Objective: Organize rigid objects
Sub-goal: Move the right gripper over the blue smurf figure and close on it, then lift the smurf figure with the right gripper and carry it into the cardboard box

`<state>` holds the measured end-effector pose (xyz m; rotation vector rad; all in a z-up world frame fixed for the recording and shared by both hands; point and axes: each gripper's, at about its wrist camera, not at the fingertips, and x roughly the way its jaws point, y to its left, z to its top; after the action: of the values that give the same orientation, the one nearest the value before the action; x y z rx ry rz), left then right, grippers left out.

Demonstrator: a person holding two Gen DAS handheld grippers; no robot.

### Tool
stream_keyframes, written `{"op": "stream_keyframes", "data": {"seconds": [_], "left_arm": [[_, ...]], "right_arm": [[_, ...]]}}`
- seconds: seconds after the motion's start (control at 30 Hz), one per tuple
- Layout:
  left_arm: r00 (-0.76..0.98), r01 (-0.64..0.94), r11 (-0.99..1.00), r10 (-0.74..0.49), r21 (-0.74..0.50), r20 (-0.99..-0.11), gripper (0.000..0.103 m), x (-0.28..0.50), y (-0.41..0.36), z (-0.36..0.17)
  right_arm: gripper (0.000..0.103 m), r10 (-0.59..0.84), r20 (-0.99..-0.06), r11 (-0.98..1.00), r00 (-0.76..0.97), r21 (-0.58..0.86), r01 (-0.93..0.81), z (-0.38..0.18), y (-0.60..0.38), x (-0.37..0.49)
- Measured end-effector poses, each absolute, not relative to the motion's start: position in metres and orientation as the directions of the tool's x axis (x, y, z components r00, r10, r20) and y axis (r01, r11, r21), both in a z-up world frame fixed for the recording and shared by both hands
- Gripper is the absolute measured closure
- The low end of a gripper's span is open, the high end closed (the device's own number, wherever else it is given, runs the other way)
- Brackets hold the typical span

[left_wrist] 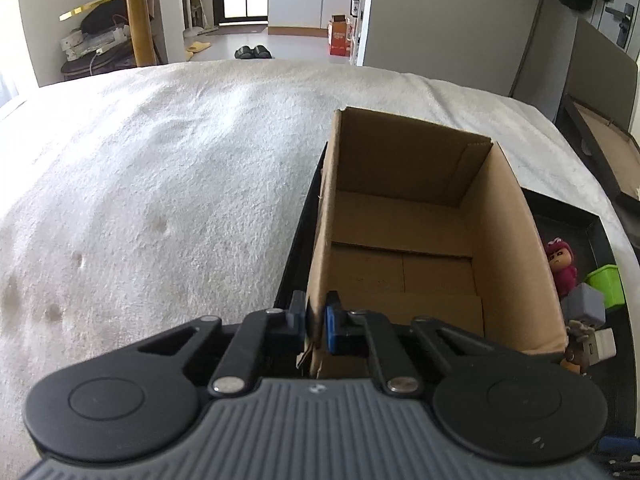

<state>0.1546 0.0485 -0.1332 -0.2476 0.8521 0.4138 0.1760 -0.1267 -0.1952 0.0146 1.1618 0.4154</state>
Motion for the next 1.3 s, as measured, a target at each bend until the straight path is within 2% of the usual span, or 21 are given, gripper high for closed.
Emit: {"op": "stream_keyframes", "data": {"seconds": [0.13,0.33,0.57,0.7,1.3], "left_arm": [[0.596,-0.442,0.895,0.250,-0.052,-0.763,0.094,0.153,0.049,-0.134],[0.606,-0.425,0.904,0.244,-0.049,-0.757,0.094,0.144,0.051,-0.132],[0.607,-0.421,0.906,0.240,-0.051,-0.757,0.094,0.129,0.053,-0.131],[0.605,-0.423,0.905,0.240,-0.051,-0.759,0.094,0.123,0.053,-0.129],[0.560,-0.477,0.879,0.297,-0.008,-0.773,0.093,0.135,0.055,-0.124]], "right_arm": [[0.042,0.304,-0.890,0.928,0.339,0.197,-0.316,-0.199,-0.123,0.179],[0.052,0.247,-0.906,0.932,0.344,0.125,-0.339,-0.211,-0.111,0.184],[0.056,0.198,-0.903,0.927,0.381,0.047,-0.371,-0.212,-0.102,0.185],[0.065,0.192,-0.895,0.919,0.404,0.020,-0.393,-0.210,-0.103,0.186],[0.067,0.238,-0.852,0.918,0.466,0.040,-0.395,-0.174,-0.125,0.195]]}}
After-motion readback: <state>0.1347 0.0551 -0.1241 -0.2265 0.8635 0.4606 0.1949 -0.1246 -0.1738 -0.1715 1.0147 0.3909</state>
